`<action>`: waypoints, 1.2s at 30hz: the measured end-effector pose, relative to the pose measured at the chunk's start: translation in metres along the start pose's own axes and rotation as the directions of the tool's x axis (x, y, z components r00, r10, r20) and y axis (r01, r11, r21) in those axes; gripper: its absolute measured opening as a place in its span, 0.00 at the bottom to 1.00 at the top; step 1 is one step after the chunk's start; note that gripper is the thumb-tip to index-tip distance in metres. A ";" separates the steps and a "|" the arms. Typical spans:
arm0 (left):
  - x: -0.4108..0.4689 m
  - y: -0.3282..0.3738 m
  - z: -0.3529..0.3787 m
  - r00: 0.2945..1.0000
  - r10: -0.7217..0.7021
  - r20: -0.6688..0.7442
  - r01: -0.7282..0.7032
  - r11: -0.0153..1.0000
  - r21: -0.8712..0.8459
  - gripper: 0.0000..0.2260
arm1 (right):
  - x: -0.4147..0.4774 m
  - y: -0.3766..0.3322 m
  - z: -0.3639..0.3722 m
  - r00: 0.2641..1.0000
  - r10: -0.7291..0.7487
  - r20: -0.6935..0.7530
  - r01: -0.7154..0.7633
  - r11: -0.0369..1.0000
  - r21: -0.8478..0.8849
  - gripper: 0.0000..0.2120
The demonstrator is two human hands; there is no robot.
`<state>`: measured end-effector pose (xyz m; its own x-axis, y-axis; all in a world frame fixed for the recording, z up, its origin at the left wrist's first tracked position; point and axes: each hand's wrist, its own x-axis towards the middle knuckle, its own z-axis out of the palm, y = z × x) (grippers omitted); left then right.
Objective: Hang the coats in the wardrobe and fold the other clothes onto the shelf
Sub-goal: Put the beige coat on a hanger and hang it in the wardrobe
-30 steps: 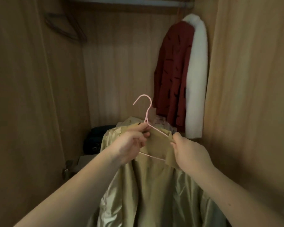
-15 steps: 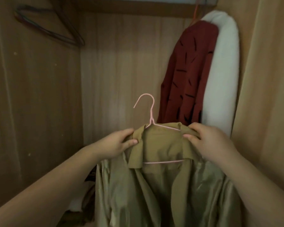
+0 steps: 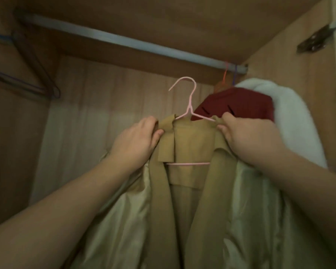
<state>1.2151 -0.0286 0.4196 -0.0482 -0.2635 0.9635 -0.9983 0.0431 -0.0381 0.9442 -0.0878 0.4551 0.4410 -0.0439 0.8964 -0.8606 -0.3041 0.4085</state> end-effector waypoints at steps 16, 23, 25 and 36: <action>0.182 -0.007 0.150 0.965 0.249 0.086 -0.249 0.968 -0.016 0.26 | 0.146 0.097 0.071 0.961 0.272 -0.050 -0.271 0.884 -0.382 0.12; 0.182 0.011 0.213 0.963 0.195 0.185 -0.161 0.969 -0.186 0.32 | 0.145 0.088 0.091 0.963 0.270 0.025 -0.229 0.860 -0.456 0.12; 0.161 0.008 0.221 0.961 0.164 0.220 -0.122 0.974 -0.193 0.30 | 0.140 0.079 0.093 0.965 0.255 0.065 -0.200 0.871 -0.448 0.11; 0.071 -0.013 0.149 0.953 0.130 0.274 -0.113 0.991 -0.078 0.30 | 0.064 0.016 0.064 0.905 0.325 0.275 -0.159 0.857 -0.490 0.32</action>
<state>1.2196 -0.1917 0.4491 -0.1842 -0.5092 0.8407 -0.9810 0.1479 -0.1254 0.9748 -0.1564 0.5084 0.1892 -0.4003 0.8966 -0.9327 0.2123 0.2916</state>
